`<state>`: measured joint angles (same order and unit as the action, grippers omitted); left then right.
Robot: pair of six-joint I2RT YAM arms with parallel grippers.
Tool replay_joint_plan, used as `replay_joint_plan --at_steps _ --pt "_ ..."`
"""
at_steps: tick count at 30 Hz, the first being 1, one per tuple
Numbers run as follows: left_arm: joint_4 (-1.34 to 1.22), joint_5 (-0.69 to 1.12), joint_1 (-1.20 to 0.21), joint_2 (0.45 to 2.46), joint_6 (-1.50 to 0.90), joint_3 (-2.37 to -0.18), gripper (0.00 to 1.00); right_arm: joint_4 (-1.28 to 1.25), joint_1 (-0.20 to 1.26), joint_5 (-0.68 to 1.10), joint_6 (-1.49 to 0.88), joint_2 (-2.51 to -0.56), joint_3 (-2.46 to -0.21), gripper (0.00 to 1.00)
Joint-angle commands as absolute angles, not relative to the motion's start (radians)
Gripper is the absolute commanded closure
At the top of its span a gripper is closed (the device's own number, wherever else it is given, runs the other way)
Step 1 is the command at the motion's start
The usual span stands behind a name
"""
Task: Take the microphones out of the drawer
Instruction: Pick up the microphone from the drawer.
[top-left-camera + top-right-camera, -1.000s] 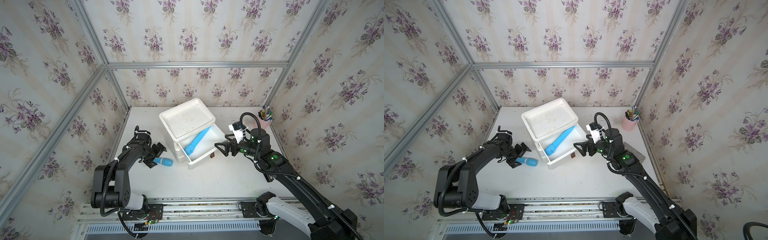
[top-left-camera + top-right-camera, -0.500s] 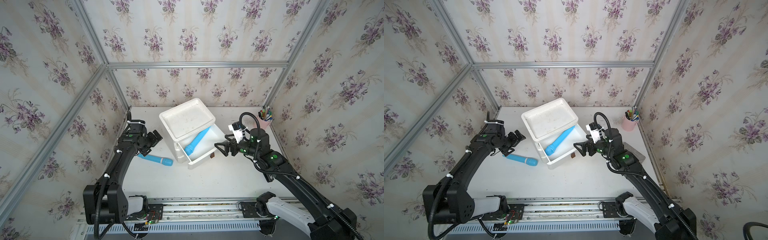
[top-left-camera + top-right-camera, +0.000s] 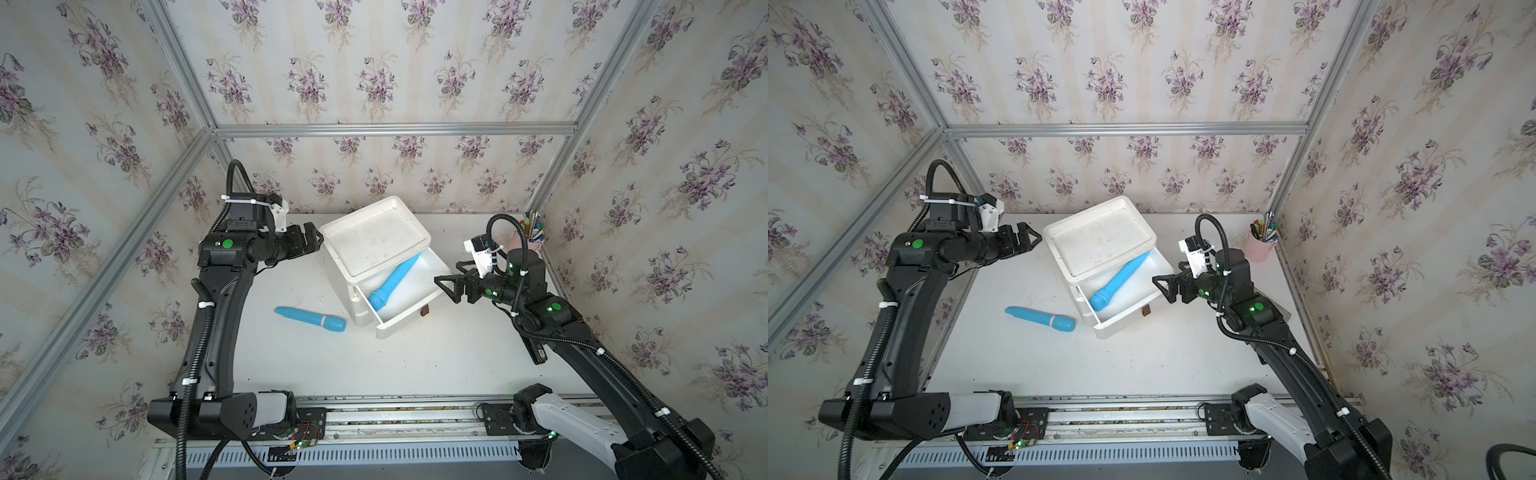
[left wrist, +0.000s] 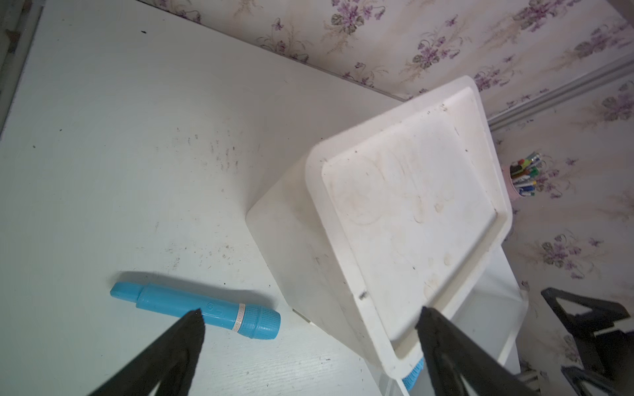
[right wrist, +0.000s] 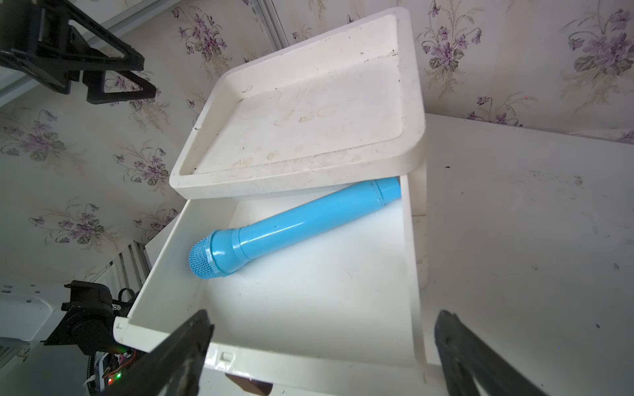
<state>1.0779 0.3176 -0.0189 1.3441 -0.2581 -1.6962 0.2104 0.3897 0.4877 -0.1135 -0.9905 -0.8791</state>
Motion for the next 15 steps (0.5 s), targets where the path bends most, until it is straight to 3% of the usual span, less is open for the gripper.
replay_joint_plan --at_steps 1,15 --pt "1.162 0.396 -0.061 1.345 -0.139 -1.740 0.01 0.230 0.378 0.484 -0.120 -0.993 -0.892 0.00" --pt "1.162 0.308 -0.504 1.458 -0.019 -1.861 0.01 0.393 0.274 0.416 -0.142 -0.984 -0.928 0.00"
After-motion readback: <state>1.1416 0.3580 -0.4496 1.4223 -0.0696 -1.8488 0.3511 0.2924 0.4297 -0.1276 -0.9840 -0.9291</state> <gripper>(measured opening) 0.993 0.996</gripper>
